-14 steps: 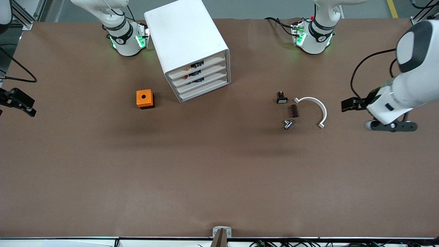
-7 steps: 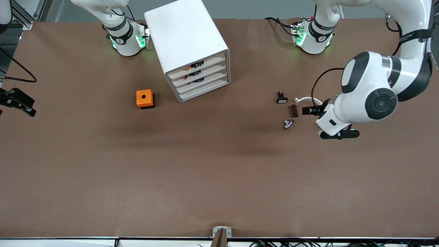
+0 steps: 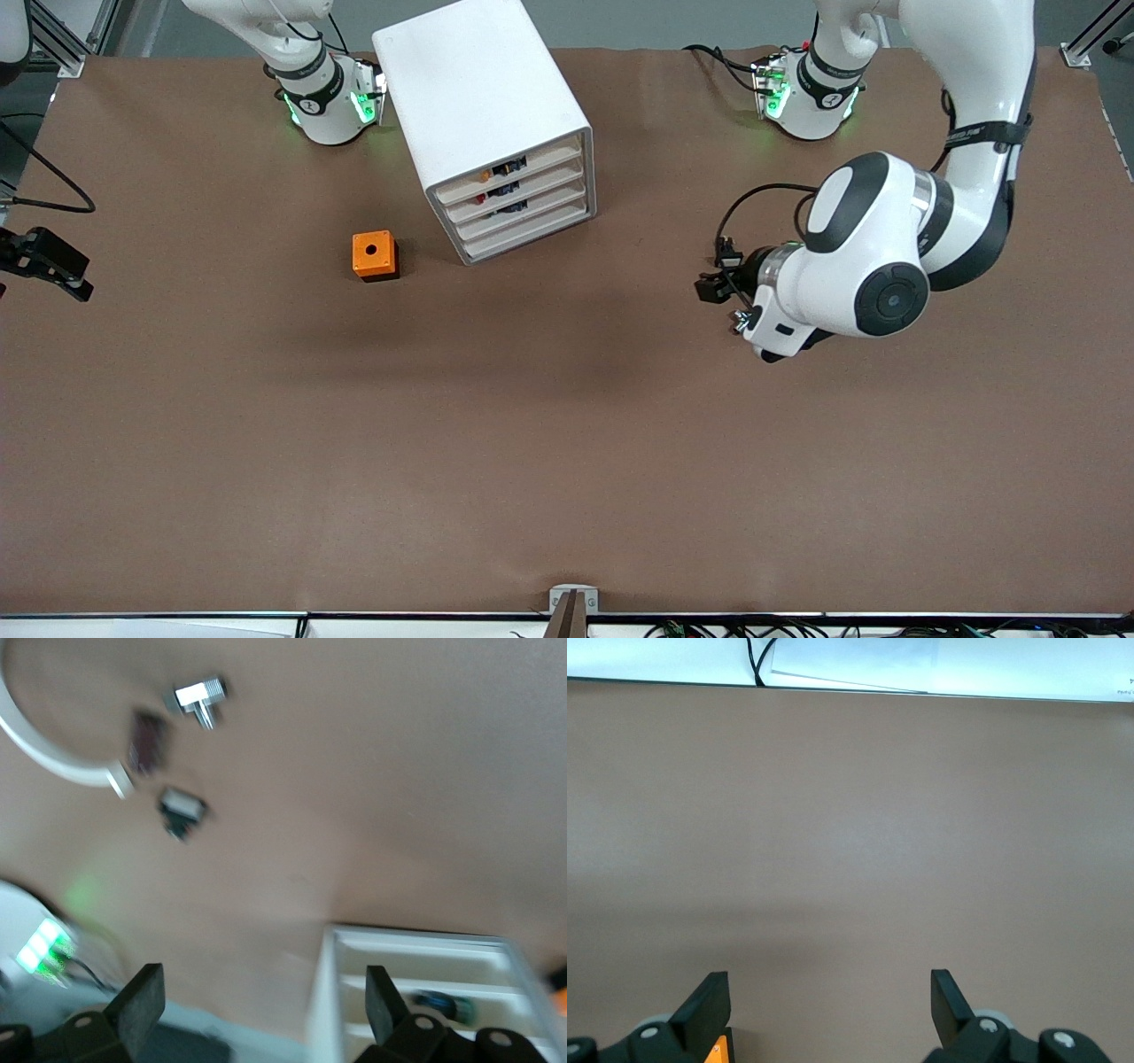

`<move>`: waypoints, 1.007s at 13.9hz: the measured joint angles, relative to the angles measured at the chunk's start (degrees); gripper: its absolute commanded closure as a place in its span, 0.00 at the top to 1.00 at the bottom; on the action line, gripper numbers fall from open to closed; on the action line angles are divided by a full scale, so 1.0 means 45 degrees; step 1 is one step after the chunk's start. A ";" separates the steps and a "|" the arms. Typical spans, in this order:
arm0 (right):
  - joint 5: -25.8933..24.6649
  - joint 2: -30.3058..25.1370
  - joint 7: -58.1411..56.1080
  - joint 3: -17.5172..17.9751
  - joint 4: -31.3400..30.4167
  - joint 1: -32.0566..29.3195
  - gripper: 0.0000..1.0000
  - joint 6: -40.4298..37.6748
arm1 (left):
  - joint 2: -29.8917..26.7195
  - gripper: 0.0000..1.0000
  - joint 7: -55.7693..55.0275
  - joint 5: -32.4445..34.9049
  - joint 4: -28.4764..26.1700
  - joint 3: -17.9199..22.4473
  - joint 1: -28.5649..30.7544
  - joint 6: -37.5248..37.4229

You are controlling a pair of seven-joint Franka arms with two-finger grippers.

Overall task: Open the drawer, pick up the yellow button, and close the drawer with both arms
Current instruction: 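Reach the left gripper to the handle of the cabinet drawer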

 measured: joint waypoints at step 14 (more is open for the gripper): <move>0.0000 0.0000 0.0000 0.0000 0.0001 0.0000 1.00 0.0000 | 0.3788 0.98 -1.5118 -0.6775 0.1023 -0.0171 -0.1246 -0.1615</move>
